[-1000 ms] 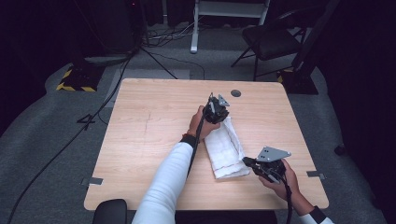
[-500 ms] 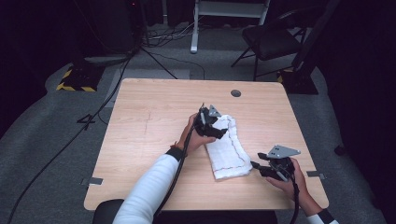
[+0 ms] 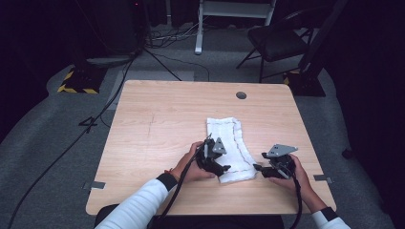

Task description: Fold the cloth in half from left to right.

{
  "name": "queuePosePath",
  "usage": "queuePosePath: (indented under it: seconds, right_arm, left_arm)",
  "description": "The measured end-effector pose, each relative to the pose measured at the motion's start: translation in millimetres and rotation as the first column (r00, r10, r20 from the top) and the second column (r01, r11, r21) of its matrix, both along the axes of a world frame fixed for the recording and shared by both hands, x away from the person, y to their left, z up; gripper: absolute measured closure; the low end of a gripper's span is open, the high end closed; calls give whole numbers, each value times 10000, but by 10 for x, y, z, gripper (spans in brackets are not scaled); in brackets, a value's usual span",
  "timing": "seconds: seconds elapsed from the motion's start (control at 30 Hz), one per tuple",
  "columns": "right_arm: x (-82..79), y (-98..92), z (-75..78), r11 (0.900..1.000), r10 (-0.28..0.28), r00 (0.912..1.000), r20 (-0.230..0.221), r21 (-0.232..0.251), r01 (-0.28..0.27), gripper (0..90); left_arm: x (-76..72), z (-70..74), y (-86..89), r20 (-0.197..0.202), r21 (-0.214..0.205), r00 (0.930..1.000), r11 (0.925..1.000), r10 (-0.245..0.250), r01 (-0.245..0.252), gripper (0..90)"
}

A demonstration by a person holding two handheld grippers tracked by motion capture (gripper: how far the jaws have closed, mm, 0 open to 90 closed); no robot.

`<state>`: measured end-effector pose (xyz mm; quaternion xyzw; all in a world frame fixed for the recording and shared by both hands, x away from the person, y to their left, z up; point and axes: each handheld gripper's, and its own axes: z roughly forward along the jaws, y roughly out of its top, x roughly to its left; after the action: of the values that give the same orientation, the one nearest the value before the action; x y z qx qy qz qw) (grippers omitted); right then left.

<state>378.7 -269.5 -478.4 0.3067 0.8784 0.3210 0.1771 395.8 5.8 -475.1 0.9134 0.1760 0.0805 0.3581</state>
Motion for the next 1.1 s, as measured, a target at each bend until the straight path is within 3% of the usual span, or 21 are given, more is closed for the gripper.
queuePosePath:
  seconds: [0.07, 0.2, 0.33, 0.5, 0.67, 0.83, 0.9, 0.93, 1.1]
  right_arm:
    - [29, 19, -29, 9999, 90, 9999, -126, -132, -92, 392]
    - [56, 39, -69, 9998, 178, 9992, -358, -124, -182, 396]
    - [21, 44, -79, 9993, 370, 9964, -759, 30, -369, 398]
    - [-99, 125, -88, 9979, 650, 9965, -530, 4, -651, 407]
    - [-190, 203, -103, 9945, 1027, 9922, -709, 296, -1008, 412]
    - [-248, 274, -101, 9916, 1287, 9888, -753, 249, -1272, 386]
    - [-251, 288, -97, 9905, 1372, 9874, -790, 214, -1359, 372]
    - [-240, 303, -80, 9875, 1575, 9839, -845, 148, -1568, 354]
    - [-114, 246, 50, 9900, 1267, 9907, -499, 684, -1232, 363]
  left_arm:
    - [-18, -93, -32, -155, 379, 9998, 9992, -84, 90, 239]
    - [-16, -152, -19, -64, 463, 9997, 9986, -254, 257, 237]
    - [-6, -178, 71, -288, 261, 9988, 9989, -392, 399, 238]
    - [-73, -182, 171, -291, 236, 9989, 9991, -358, 365, 238]
    - [-147, -205, 299, -287, 11, 9993, 9997, -242, 243, 239]
    - [-212, -196, 378, -340, 69, 9992, 9998, -189, 192, 238]
    - [-234, -183, 412, -431, 30, 9988, 9998, -220, 221, 235]
    - [-239, -155, 446, -494, -206, 9986, 9996, -212, 202, 234]
    - [-147, -33, 523, -293, -548, 9994, 9983, 174, -190, 229]
